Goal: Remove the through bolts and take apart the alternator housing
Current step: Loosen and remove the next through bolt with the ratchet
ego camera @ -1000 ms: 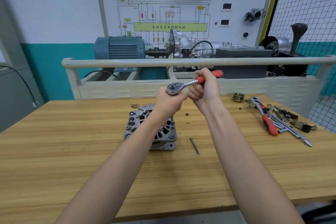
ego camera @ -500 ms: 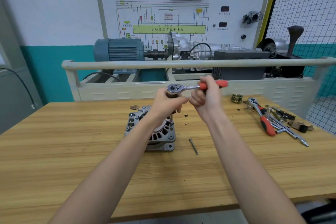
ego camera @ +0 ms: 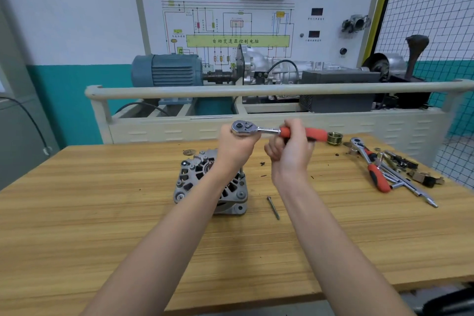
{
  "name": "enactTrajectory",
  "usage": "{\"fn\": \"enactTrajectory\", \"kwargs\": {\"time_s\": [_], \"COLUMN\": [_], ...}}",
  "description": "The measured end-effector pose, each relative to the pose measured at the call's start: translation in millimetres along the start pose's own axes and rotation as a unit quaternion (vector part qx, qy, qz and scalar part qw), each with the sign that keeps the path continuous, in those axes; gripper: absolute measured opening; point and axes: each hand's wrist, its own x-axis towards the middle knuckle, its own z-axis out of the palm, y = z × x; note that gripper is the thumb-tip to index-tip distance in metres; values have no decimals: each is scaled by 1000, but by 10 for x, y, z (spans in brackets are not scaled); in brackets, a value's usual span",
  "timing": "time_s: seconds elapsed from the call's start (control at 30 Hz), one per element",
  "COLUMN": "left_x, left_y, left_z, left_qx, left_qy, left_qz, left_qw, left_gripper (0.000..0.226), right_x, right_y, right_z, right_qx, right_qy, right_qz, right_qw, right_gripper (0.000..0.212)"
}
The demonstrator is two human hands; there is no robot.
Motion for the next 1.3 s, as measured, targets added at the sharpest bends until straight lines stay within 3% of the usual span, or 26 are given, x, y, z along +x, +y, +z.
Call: {"fn": "enactTrajectory", "kwargs": {"time_s": [0.1, 0.2, 0.37, 0.47, 0.53, 0.67, 0.77, 0.87, 0.97, 1.03, 1.1, 1.3], "left_x": [-8, -12, -5, 59, 85, 57, 23, -5, -29, -40, -43, 57], "left_y": [-40, -58, -16, 80, 103, 16, -24, -37, -77, -90, -85, 45], "left_z": [58, 62, -153, -266, -267, -157, -51, 60, 147, 167, 124, -235], "left_qx": [25, 20, 34, 56, 48, 12, 22, 31, 40, 35, 26, 56], "left_qy": [77, 63, -123, -235, -265, -188, -91, -2, 72, 79, 48, -217], "left_qz": [-8, -11, 9, 4, -15, -32, -1, 17, 27, 28, 21, 5], "left_qw": [997, 998, 992, 970, 963, 981, 996, 999, 996, 996, 998, 975], "left_gripper": [42, 45, 36, 29, 32, 55, 48, 44, 50, 51, 49, 28], "right_x": [-285, -242, 214, 476, 583, 557, 347, 19, -232, -246, -146, 401], "right_y": [144, 121, -114, -247, -275, -239, -133, -5, 100, 101, 35, -237], "right_z": [-41, -48, -30, 63, 113, 148, 70, -41, -104, -108, -101, 17], "right_qx": [21, 16, -22, -83, -104, -77, -13, 31, 56, 52, 37, -67], "right_qy": [10, 4, -73, -189, -236, -203, -86, 10, 24, 22, 14, -129], "right_qz": [-87, -85, 69, 171, 211, 204, 119, 1, -66, -65, -36, 137], "right_qw": [996, 996, 995, 963, 943, 955, 989, 999, 996, 996, 999, 980], "right_gripper": [30, 30, 49, 58, 61, 59, 44, 34, 29, 30, 35, 49]}}
